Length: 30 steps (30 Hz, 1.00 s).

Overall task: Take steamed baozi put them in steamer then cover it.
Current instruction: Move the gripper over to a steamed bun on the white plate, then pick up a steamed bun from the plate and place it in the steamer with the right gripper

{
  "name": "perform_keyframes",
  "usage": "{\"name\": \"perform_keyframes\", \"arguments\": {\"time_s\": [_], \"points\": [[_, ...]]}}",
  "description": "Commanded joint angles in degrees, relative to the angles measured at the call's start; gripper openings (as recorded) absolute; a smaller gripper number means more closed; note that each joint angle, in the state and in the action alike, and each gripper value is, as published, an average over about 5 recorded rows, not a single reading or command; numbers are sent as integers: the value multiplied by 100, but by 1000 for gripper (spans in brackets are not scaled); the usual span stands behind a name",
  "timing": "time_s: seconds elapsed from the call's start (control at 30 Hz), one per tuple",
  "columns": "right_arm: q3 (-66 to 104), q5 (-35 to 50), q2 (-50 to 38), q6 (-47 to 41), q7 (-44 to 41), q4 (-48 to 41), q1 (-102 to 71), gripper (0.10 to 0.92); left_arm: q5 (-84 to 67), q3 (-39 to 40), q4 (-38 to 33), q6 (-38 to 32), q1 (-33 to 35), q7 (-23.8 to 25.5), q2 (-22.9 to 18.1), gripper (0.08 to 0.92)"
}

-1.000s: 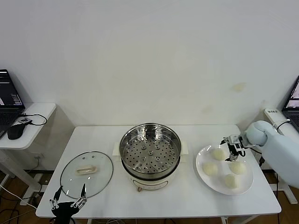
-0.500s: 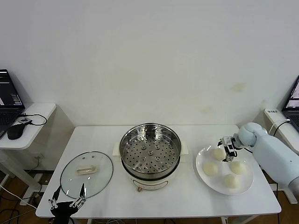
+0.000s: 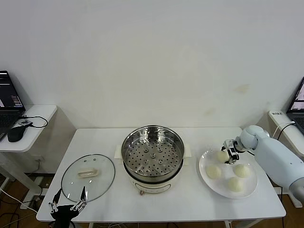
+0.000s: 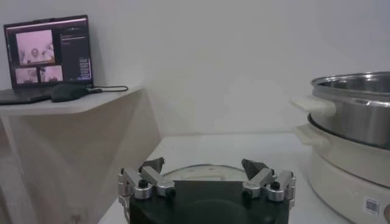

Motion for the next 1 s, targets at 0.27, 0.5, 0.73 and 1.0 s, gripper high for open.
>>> {"name": "perform_keyframes", "arguments": {"time_s": [0.27, 0.5, 0.73, 1.0], "points": [[-227, 526, -421, -75, -66, 587, 308, 620, -25, -31, -40, -6, 28, 2, 17, 823], [-1225, 1669, -1136, -244, -101, 1552, 1549, 627, -113, -39, -62, -38, 37, 17, 49, 823], [-2481, 2787, -1142, -334, -109, 2010, 3237, 628, -156, -5, -97, -145, 71, 44, 76, 823], [-3680, 3720, -123, -289, 129, 2279, 4597, 628, -176, -23, -123, -180, 92, 53, 107, 823]]}}
